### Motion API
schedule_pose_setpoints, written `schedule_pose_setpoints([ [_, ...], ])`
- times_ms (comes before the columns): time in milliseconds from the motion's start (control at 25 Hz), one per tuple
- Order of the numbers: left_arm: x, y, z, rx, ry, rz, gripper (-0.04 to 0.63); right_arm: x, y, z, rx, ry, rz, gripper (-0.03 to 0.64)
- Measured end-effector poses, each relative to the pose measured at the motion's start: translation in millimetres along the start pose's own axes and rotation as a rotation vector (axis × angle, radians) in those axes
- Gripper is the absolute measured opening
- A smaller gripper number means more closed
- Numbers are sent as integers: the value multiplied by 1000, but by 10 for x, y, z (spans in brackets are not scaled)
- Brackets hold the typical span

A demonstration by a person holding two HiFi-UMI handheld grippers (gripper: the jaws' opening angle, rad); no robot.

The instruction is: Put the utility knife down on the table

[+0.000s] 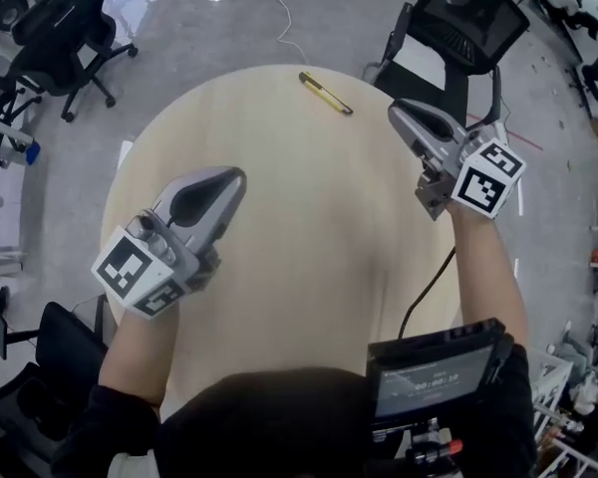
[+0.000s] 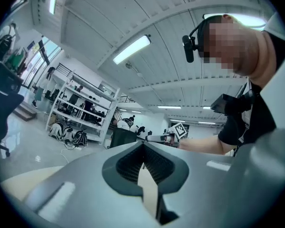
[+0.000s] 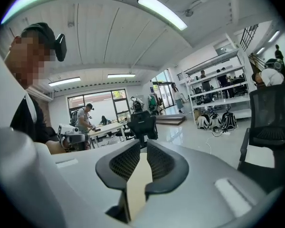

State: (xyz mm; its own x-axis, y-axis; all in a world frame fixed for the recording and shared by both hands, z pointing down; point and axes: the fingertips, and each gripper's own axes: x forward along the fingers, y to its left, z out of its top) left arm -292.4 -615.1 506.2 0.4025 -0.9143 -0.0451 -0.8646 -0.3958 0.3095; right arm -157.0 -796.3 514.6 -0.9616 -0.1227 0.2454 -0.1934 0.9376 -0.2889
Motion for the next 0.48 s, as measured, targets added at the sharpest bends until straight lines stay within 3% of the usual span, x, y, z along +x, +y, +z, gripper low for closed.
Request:
schedule_pose_setpoints([
  [240, -148, -767, 167, 5, 28, -98, -2, -561, 720, -114, 75, -33, 28, 15],
  [480, -662, -1283, 564, 36, 3, -120, -2, -1052, 1489, -231, 152, -88, 32, 15],
])
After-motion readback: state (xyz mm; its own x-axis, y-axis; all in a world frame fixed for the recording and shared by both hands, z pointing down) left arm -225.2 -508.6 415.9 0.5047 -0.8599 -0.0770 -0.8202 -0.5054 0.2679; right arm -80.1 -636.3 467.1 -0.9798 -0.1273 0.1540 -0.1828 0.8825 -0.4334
